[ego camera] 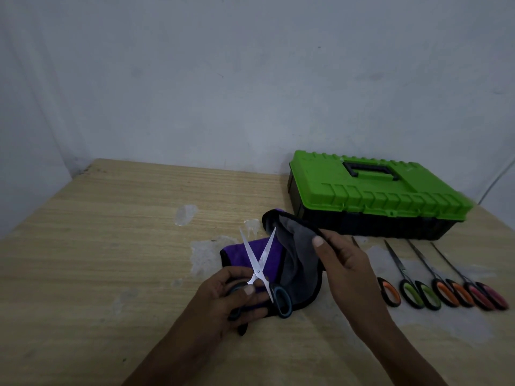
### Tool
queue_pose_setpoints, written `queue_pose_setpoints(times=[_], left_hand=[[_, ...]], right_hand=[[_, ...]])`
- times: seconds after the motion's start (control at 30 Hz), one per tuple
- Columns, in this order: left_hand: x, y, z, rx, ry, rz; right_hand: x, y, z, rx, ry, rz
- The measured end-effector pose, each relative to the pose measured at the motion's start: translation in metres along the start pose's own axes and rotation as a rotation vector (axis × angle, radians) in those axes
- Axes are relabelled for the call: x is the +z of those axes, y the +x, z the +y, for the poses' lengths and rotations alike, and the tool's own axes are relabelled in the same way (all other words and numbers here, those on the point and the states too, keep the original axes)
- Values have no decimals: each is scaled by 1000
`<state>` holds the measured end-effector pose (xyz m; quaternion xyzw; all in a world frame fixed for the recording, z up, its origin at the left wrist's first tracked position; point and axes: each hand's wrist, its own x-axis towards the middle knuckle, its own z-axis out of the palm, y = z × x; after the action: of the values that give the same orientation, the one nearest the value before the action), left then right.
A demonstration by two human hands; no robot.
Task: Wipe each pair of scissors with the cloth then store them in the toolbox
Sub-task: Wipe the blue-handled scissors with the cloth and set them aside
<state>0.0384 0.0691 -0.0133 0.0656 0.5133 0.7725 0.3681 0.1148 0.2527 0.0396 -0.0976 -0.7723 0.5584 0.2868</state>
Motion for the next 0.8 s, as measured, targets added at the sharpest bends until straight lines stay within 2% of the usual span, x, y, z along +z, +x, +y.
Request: queue_pose_setpoints(times=[0.1,0.23,0.4,0.47,0.63,0.8], left_hand=[[-1,1,0,-15,7,2],[2,2,1,-65,-4,31],[2,6,1,-97,22,25],[2,7,1,-99,56,21],[4,5,0,-81,35,39],[4,6,0,-96,2,16]], right_hand=[[2,0,2,-25,-48,-34],[10,-2,11,-48,-215,-190],[29,-14,33,-191,-737,-485],[31,-14,38,-162,-855,-543],[27,14,44,-85,-1031,-562],[33,-3,25,-68,-933,-674]])
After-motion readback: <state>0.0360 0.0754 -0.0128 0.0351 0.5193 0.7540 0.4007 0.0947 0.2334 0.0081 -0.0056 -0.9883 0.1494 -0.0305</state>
